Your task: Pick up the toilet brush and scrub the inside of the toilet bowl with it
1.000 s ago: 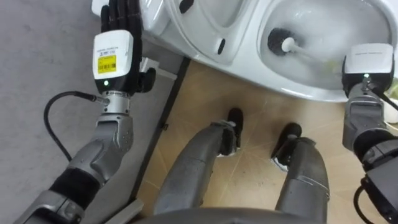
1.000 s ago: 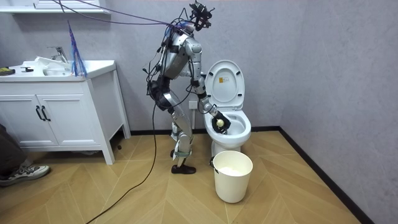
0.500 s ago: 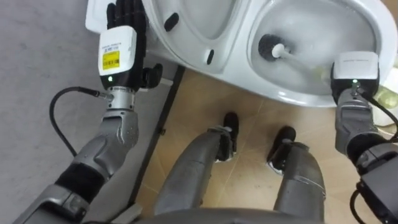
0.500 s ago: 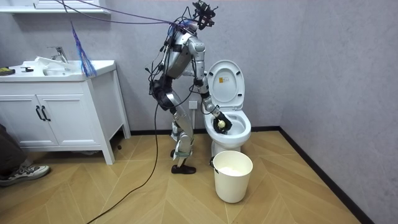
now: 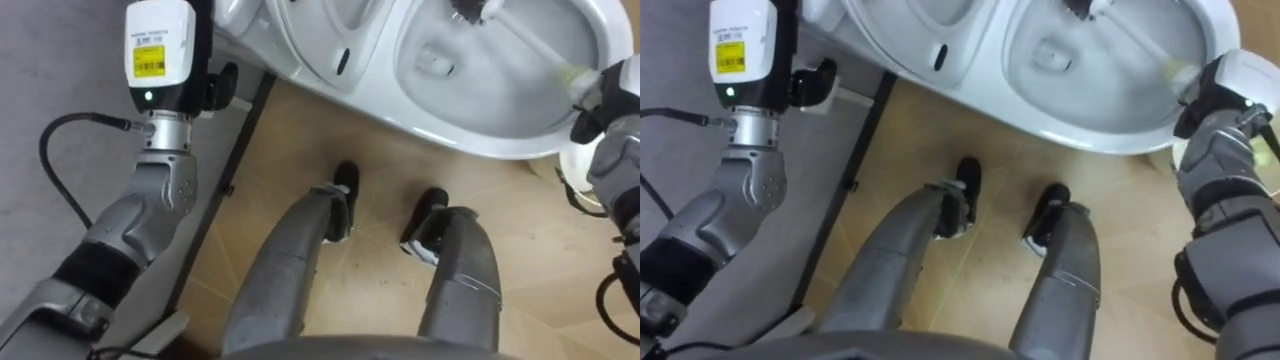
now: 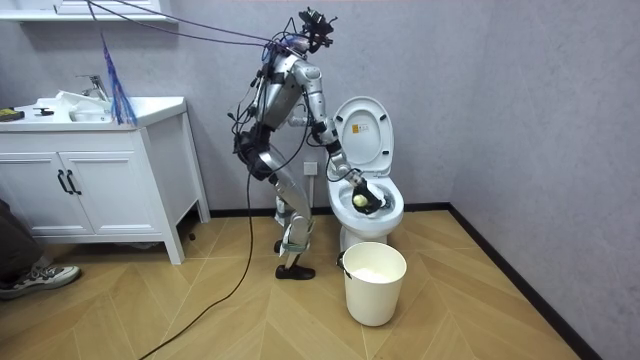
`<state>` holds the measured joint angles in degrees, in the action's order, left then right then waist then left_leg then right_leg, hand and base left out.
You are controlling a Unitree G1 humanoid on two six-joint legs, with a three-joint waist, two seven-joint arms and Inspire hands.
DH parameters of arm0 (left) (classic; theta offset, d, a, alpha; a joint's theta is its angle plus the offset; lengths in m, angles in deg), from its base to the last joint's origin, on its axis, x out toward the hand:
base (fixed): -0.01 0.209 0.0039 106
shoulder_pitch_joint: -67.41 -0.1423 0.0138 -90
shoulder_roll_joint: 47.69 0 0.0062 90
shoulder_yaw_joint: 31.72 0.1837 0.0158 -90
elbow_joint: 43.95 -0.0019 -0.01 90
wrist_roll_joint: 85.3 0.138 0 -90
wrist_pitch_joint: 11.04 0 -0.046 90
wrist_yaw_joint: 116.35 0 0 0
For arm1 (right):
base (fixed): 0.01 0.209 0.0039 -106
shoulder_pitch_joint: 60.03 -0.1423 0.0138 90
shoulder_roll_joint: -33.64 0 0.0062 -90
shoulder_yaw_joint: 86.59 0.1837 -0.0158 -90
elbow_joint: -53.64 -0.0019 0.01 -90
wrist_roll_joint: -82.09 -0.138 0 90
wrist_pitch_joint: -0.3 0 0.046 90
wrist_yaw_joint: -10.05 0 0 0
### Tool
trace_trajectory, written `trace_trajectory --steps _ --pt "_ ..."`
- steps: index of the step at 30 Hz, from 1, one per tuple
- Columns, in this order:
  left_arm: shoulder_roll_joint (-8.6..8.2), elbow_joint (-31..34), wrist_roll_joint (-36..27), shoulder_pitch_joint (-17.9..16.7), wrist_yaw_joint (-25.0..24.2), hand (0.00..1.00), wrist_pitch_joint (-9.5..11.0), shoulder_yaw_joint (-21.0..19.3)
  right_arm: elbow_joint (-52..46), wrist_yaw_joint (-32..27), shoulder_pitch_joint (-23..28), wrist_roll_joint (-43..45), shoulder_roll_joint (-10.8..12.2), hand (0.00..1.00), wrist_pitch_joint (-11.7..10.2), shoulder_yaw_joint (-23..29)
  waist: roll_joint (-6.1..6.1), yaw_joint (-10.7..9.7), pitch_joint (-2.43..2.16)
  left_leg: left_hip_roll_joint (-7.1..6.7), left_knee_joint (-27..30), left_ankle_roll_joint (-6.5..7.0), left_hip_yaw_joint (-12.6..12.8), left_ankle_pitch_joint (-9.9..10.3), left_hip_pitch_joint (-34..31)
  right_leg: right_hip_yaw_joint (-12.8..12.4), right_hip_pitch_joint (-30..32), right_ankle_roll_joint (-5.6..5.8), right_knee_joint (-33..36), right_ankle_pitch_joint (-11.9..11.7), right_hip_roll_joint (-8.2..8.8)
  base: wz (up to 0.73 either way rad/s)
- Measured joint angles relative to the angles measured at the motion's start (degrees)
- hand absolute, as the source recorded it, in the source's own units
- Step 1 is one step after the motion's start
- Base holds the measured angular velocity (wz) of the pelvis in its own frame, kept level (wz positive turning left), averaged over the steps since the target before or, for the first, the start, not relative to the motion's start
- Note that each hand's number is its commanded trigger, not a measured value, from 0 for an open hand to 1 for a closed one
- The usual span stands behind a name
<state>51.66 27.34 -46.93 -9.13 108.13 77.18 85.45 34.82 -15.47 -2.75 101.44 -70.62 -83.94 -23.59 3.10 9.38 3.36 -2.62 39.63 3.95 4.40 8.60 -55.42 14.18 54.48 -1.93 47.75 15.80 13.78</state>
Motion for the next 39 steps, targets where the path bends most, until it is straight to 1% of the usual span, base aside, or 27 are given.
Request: trace_trajectory --steps 2,3,4,5,6,7,8,9,10,14,16,19,21,23,24,25,26,27,28,29,31,32,33,34,36,37,39 --pt "-0.77 -0.99 0.0 0.49 -0.84 0.0 -0.44 0.05 -0.01 -0.24 0.62 2.11 1.83 1.0 0.64 0.02 0.83 0.28 -0.02 0.23 -0.08 -0.01 -0.32 0.14 0.66 0.29 -0.97 0.21 -0.55 -0.13 -0.37 -0.05" --pt "-1.1 -1.08 -0.01 0.51 -1.13 0.0 -0.58 0.06 -0.01 -0.57 0.77 2.23 2.16 1.0 0.7 -0.03 1.45 0.59 0.09 0.45 -0.07 -0.01 -0.45 0.15 0.82 0.33 -1.35 0.49 -1.03 -0.3 -0.77 -0.16" --pt "-1.96 -1.49 0.03 0.41 -1.51 0.0 -0.78 0.13 0.0 -1.16 0.85 2.91 3.1 1.0 1.31 -0.04 3.06 1.49 0.19 0.95 -0.08 0.01 -0.6 0.21 1.2 0.56 -2.33 0.74 -2.44 -0.88 -1.71 -0.21" --pt "-2.76 -1.54 -0.03 0.11 -2.09 0.0 -0.92 0.26 0.06 -1.33 0.96 3.46 4.18 1.0 1.95 -0.32 4.77 1.98 0.2 0.91 -0.51 -0.01 -0.78 0.23 1.76 1.09 -3.16 0.9 -3.49 -1.38 -2.01 -0.16" --pt "-3.1 -1.54 -0.03 -0.14 -2.51 0.0 -0.93 0.31 0.15 -1.33 1.27 3.64 4.72 1.0 2.12 -0.53 5.55 2.02 0.12 0.86 -0.82 0.01 -0.85 0.22 2.09 1.27 -3.53 0.93 -3.66 -1.42 -1.87 0.0" --pt "-3.39 -1.58 -0.02 -1.03 -2.62 0.0 -0.92 0.32 0.14 -3.72 2.01 6.84 5.85 1.0 3.75 -1.13 6.56 2.14 0.06 0.86 -1.57 0.1 -0.69 0.14 2.86 1.14 -4.0 0.97 -3.87 -1.45 -1.63 0.0" --pt "-3.48 -1.65 -0.16 -2.11 -2.61 0.0 -1.1 0.32 0.18 -4.47 2.44 8.72 6.24 1.0 4.26 -1.62 6.81 2.16 0.02 0.89 -2.21 0.07 -0.37 0.13 3.7 1.0 -4.45 0.99 -4.23 -1.45 -1.6 -0.03" --pt "-3.63 -1.68 -0.16 -2.49 -2.61 0.0 -1.21 0.32 0.18 -4.46 2.63 9.22 6.53 1.0 4.1 -1.97 6.93 2.15 0.01 0.89 -2.46 0.05 -0.34 0.12 3.99 1.04 -4.71 0.95 -4.37 -1.42 -1.6 -0.04" --pt "-4.33 -1.74 -0.06 -3.05 -2.61 0.0 -1.37 0.32 0.17 -4.44 2.96 10.15 6.41 1.0 3.95 -2.57 7.45 2.15 -0.18 0.96 -2.93 -0.08 -0.49 0.03 4.36 1.57 -5.35 0.77 -5.06 -1.51 -1.69 0.0" --pt "-5.54 -1.79 -0.09 -4.76 -2.58 0.0 -1.69 0.21 0.19 -4.5 4.76 12.26 7.04 1.0 4.3 -2.67 7.94 2.06 -0.41 1.09 -4.39 -0.46 -0.52 -0.14 6.28 1.92 -7.46 0.11 -6.74 -1.7 -2.41 0.02" --pt "-5.86 -1.8 -0.05 -5.29 -3.01 0.0 -1.63 0.22 0.31 -4.54 5.78 12.24 7.07 1.0 4.27 -2.65 8.13 1.99 -0.52 1.04 -5.55 -0.6 -0.64 -0.16 7.6 2.35 -8.86 0.13 -7.62 -1.6 -2.53 0.08" --pt "-6.35 -2.26 -0.45 -6.5 -4.16 0.0 -1.62 0.22 1.2 -5.6 7.89 12.2 6.65 1.0 3.68 -3.08 8.07 2.02 -0.51 0.95 -7.72 -0.84 -0.41 -0.32 10.85 1.88 -11.62 0.42 -9.52 -1.39 -2.92 0.02" --pt "-6.47 -3.22 -0.58 -7.3 -4.74 0.0 -1.38 0.22 1.71 -6.02 9.39 12.24 6.59 1.0 2.76 -3.49 7.53 1.78 -0.33 0.84 -8.91 -0.88 -0.21 -0.29 12.98 1.88 -13.41 0.52 -10.05 -1.03 -2.67 0.04" --pt "-6.46 -4.0 -0.65 -7.67 -5.24 0.0 -0.91 -0.16 1.89 -5.47 11.73 12.39 6.49 1.0 1.8 -3.01 6.34 1.19 -0.66 0.05 -9.18 -0.87 0.07 -0.3 14.62 2.4 -15.11 0.66 -9.63 0.19 -1.79 0.22" --pt "-6.46 -4.01 -0.62 -7.75 -5.37 0.0 -0.78 -0.18 2.1 -4.85 12.45 12.49 6.46 1.0 1.75 -3.01 5.93 1.01 -0.62 -0.01 -9.1 -0.87 0.04 -0.3 15.07 2.61 -15.8 0.73 -9.63 0.43 -1.68 0.23" --pt "-6.44 -4.54 -0.62 -8.29 -5.78 0.0 -0.62 -0.28 2.49 -3.34 14.38 12.61 6.66 1.0 1.7 -3.06 4.29 0.81 -0.41 -0.06 -9.13 -0.87 0.08 -0.3 16.24 3.05 -17.2 0.76 -9.72 0.89 -1.41 0.15" --pt "-6.42 -5.06 -0.61 -8.28 -6.1 0.0 -0.21 -0.84 2.65 -2.09 16.05 12.34 6.99 1.0 1.56 -3.02 3.26 0.63 -0.69 0.04 -9.1 -0.87 0.0 -0.3 17.4 3.28 -18.71 0.8 -10.16 1.24 -1.39 0.11" --pt "-6.41 -5.2 -0.62 -8.56 -6.27 0.0 -0.05 -1.17 2.72 -1.54 17.09 12.0 7.03 1.0 1.33 -3.03 2.5 0.56 -0.63 0.13 -9.14 -0.87 0.0 -0.3 18.12 3.31 -19.47 0.82 -10.19 1.34 -1.39 0.0" --pt "-6.31 -5.45 -0.66 -9.37 -6.68 0.0 0.28 -1.85 3.16 -0.49 18.69 11.14 7.05 1.0 1.12 -3.02 1.15 0.52 -0.7 0.27 -9.14 -0.87 -0.08 -0.3 19.26 3.31 -20.8 0.88 -10.6 1.44 -1.48 -0.09" --pt "-6.18 -5.51 -0.69 -10.23 -7.38 0.0 0.73 -3.19 3.66 0.69 19.62 10.41 7.03 1.0 1.18 -2.45 0.18 0.45 -0.7 0.66 -9.16 -0.94 0.03 -0.25 20.5 3.24 -22.39 0.85 -11.78 1.44 -1.97 -0.14" --pt "-6.17 -6.28 -0.67 -11.1 -8.29 0.0 0.87 -5.46 4.15 2.01 20.88 9.87 7.04 1.0 1.22 0.18 -0.9 -0.24 -0.85 1.34 -9.27 -1.51 0.01 0.18 22.74 3.05 -25.19 0.8 -13.35 1.38 -2.95 -0.16" --pt "-6.17 -6.86 -0.66 -12.73 -9.17 0.0 0.96 -6.98 4.17 2.7 21.81 9.03 7.07 1.0 1.18 2.41 -1.4 -0.53 -1.04 1.89 -9.6 -2.0 0.16 0.67 24.6 3.15 -27.32 0.83 -14.36 1.3 -3.3 -0.12" --pt "-6.18 -6.98 -0.67 -13.68 -9.44 0.0 0.96 -7.8 4.15 2.89 22.33 8.83 7.14 1.0 1.13 3.63 -1.76 -0.73 -1.24 1.99 -10.04 -2.06 0.15 0.88 25.7 3.11 -28.28 0.83 -14.76 1.28 -3.54 -0.07" --pt "-6.15 -7.35 -0.67 -15.74 -9.88 0.0 0.95 -9.61 3.99 2.96 23.21 8.23 7.31 1.0 0.99 5.92 -2.2 -1.45 -1.59 2.19 -10.89 -2.19 -0.05 1.04 27.67 3.2 -30.4 0.89 -15.85 1.23 -4.04 0.0" --pt "-6.16 -8.39 -0.67 -18.28 -10.49 0.0 0.84 -11.68 3.34 2.9 25.01 6.48 7.63 1.0 0.79 8.6 -2.43 -1.57 -1.91 2.83 -12.65 -2.76 -0.37 1.6 31.18 3.6 -34.13 0.84 -18.19 0.76 -5.24 -0.02" --pt "-6.2 -8.43 -0.69 -20.55 -11.17 0.0 0.54 -13.02 2.38 3.13 26.48 5.53 7.91 1.0 0.68 9.68 -2.56 -1.57 -2.2 2.96 -14.37 -2.86 -0.29 2.07 33.49 3.85 -36.25 0.78 -19.75 0.39 -6.05 0.0" --pt "-6.19 -8.33 -1.04 -23.4 -12.15 0.0 0.04 -13.81 0.86 3.27 28.69 5.61 8.38 1.0 0.22 10.45 -2.89 -1.9 -2.34 3.37 -15.78 -3.06 -0.42 2.12 36.03 4.24 -38.97 0.69 -21.63 -0.11 -6.81 0.0"
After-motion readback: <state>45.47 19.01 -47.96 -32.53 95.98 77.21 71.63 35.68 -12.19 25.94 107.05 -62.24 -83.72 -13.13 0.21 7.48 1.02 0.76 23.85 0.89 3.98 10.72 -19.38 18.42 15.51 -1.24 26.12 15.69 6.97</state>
